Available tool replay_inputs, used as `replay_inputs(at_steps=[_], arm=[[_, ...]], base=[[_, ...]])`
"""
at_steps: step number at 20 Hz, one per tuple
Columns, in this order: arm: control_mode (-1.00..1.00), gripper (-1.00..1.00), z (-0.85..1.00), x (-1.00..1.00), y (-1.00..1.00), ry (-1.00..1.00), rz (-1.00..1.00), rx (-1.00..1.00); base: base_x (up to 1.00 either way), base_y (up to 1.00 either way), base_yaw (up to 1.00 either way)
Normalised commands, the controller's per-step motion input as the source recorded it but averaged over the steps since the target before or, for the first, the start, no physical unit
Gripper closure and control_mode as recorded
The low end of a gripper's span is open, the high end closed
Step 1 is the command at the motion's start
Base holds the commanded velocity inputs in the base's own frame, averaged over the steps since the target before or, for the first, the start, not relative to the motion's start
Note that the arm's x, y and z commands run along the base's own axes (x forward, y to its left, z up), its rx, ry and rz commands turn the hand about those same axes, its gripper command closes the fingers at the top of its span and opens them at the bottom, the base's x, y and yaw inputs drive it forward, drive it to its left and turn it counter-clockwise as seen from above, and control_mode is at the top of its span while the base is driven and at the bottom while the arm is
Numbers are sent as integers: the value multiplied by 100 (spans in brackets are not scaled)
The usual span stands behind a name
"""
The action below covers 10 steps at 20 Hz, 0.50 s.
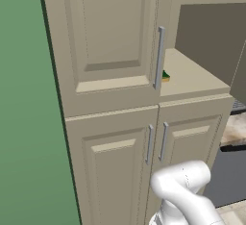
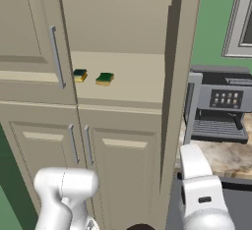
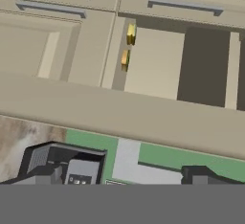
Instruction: Pick up the sponge and sponge from the sink, and place them back in the cabinet, and close the cabinet doors.
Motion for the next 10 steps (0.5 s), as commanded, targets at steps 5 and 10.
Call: replay_inputs(at_steps=[5,10], arm=[[-100,-100,0,20,-21,0,0,1],[-100,-100,0,14,-28,0,0,0]], base=[[0,0,0],[0,0,0]])
